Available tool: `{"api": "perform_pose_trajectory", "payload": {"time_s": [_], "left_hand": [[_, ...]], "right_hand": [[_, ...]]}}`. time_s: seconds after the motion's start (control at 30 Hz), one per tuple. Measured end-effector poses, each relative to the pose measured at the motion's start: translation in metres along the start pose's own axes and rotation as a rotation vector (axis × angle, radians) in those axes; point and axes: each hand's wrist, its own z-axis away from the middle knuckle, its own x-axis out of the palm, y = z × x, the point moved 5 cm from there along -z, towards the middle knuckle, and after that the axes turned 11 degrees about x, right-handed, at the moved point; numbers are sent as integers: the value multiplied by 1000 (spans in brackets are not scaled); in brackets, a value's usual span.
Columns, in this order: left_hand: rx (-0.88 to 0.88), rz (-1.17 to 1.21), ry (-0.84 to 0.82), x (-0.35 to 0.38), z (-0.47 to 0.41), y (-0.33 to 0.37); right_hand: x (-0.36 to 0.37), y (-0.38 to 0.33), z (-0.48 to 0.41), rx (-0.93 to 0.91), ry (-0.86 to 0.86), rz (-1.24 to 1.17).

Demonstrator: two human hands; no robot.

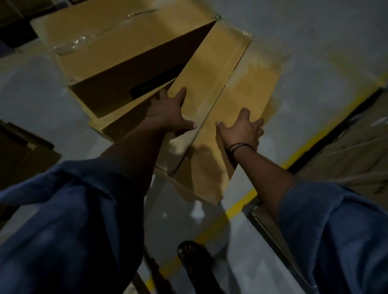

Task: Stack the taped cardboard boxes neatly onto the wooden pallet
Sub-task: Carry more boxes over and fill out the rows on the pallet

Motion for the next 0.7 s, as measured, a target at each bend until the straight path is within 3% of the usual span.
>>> {"api": "perform_pose_trajectory", "payload": {"time_s": [0.17,0.37,0.7], "left_hand": [[-24,23,24,9,46,2],[-115,54,49,18,155,-4],[-414,165,205,97,417,-10]], "right_hand": [[-1,9,36,24,15,-13],[-5,37,127,-72,47,11],[9,118,304,-426,-72,193]]}}
